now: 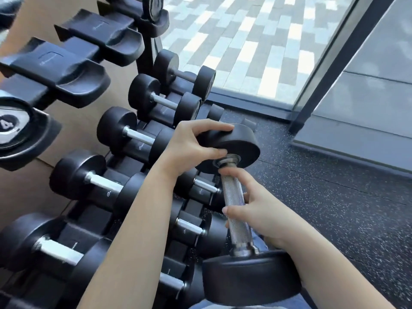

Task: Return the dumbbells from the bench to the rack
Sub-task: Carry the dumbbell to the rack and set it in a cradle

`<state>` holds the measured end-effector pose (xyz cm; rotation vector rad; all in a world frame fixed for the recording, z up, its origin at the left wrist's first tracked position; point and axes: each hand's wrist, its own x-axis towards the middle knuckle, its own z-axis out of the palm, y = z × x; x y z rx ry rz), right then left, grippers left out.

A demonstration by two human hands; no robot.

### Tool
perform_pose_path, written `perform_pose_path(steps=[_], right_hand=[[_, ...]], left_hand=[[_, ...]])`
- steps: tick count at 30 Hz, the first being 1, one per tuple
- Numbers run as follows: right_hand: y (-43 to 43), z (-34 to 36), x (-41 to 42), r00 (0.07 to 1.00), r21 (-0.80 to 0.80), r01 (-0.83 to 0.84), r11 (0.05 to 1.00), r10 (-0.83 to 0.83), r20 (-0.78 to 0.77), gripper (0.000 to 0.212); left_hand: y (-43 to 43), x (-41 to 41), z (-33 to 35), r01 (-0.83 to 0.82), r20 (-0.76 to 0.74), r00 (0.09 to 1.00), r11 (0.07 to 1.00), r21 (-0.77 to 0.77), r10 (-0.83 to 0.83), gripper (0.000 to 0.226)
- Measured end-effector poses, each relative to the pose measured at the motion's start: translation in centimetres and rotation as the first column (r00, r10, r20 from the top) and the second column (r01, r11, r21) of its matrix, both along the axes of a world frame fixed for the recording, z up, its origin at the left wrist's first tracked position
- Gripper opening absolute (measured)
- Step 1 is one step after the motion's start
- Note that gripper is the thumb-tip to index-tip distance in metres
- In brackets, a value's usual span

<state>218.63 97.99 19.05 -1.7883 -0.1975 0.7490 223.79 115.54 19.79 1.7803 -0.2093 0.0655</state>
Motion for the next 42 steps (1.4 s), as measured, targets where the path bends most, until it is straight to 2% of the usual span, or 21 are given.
perform_pose_path(steps=[10, 13, 19, 27, 31, 36, 42], right_hand=[[1.9, -0.4, 15.0, 0.964, -0.062, -0.261, 0.963, 0.264, 0.034, 0.064], [2.4, 0.5, 19.3, 0.928, -0.107, -0.364, 0.925, 0.37, 0.045, 0.061], [4.0, 1.6, 25.4, 0.838, -0.132, -0.53, 0.837, 0.541, 0.068, 0.062], [6.7, 1.7, 27.0, 0.709, -0.023, -0.705, 0.708, 0.705, -0.026, 0.064], [7.3, 1.4, 25.9, 0.665, -0.014, -0.747, 0.665, 0.747, -0.016, 0.062], [7.8, 0.8, 24.2, 0.647, 0.021, -0.761, 0.648, 0.761, -0.047, 0.063], [9.1, 0.4, 23.3, 0.623, -0.002, -0.781, 0.625, 0.778, -0.085, 0.064]], left_hand=[[2.1, 10.5, 0.0, -0.269, -0.03, 0.963, 0.963, 0.013, 0.269, 0.046], [2.6, 13.1, 0.2, -0.363, -0.053, 0.931, 0.931, -0.031, 0.361, 0.047], [3.6, 16.0, 1.1, -0.55, -0.028, 0.835, 0.835, -0.007, 0.549, 0.047], [4.5, 13.7, 2.2, -0.727, -0.026, 0.686, 0.686, 0.018, 0.727, 0.044], [4.8, 11.6, 2.0, -0.775, -0.034, 0.63, 0.631, 0.04, 0.776, 0.046], [4.9, 9.8, 1.7, -0.781, -0.042, 0.619, 0.62, 0.075, 0.784, 0.045], [6.1, 8.6, 0.8, -0.79, -0.06, 0.611, 0.613, 0.025, 0.79, 0.046]])
